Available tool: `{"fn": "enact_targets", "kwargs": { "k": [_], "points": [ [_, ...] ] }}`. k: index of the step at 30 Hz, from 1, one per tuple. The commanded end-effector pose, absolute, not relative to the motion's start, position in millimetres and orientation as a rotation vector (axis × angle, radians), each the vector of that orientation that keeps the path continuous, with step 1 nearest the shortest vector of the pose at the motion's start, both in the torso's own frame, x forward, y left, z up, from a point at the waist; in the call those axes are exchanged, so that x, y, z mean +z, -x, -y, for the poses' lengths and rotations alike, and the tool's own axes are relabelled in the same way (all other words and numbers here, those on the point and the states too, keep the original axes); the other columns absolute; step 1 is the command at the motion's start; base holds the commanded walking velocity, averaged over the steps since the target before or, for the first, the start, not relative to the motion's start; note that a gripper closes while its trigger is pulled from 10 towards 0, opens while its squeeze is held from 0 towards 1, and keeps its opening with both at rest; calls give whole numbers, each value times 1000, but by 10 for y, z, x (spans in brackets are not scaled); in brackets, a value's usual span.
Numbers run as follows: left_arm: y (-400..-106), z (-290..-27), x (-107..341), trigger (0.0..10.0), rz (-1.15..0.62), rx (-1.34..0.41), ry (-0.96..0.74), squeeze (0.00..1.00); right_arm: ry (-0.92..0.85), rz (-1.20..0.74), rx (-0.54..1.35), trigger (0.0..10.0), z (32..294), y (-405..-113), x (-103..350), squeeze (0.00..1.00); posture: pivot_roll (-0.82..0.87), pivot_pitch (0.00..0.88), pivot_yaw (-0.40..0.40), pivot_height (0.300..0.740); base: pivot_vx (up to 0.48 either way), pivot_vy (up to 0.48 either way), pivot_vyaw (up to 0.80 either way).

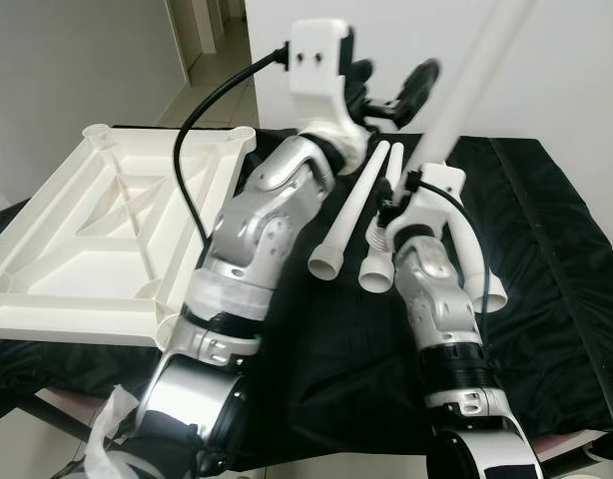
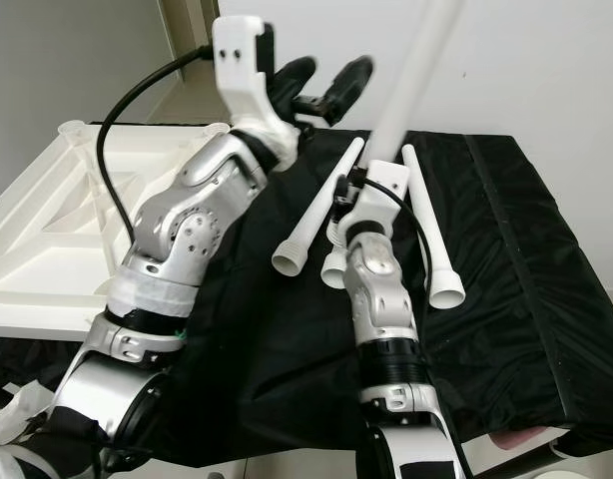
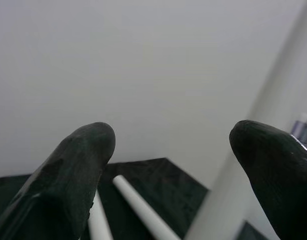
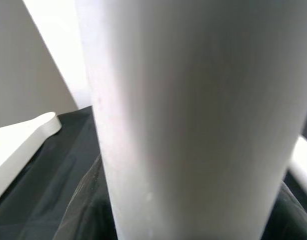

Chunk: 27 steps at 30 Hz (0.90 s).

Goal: Building children table

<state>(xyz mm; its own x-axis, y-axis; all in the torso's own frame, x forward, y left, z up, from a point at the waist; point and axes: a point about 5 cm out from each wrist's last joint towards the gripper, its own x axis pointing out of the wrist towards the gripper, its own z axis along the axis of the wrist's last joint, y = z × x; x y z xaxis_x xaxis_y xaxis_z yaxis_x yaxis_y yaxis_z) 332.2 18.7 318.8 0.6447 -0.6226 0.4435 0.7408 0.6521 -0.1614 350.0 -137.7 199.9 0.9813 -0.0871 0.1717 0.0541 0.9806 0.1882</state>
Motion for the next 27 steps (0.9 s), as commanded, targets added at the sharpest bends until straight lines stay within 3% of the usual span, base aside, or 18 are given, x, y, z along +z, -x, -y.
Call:
{"fn": "enact_targets", "kwargs": {
  "k": [1,10,12,21,27],
  "points": [
    [-3411,-292,3063,10000,309,-717,321,0,-190,241,-72,10000,1402,-3455,2089,0,11,0,69,740,0,0,0],
    [-3468,-590,2770,10000,266,-620,196,0,-153,281,-56,10000,1532,-3252,2062,0,4,0,60,740,0,0,0],
    [-3540,-720,2524,10000,178,-520,125,0,-115,287,-58,10000,1579,-3181,2027,0,-3,0,61,740,0,0,0],
    [-3607,-939,2260,10000,71,-393,164,0,-98,265,-74,10000,1645,-3099,1937,0,-5,0,46,740,0,0,0],
    [-3591,-963,2245,10000,99,-424,166,0,-74,254,-56,10000,1612,-3102,1933,0,-4,0,37,740,0,0,0]
  ]
}}
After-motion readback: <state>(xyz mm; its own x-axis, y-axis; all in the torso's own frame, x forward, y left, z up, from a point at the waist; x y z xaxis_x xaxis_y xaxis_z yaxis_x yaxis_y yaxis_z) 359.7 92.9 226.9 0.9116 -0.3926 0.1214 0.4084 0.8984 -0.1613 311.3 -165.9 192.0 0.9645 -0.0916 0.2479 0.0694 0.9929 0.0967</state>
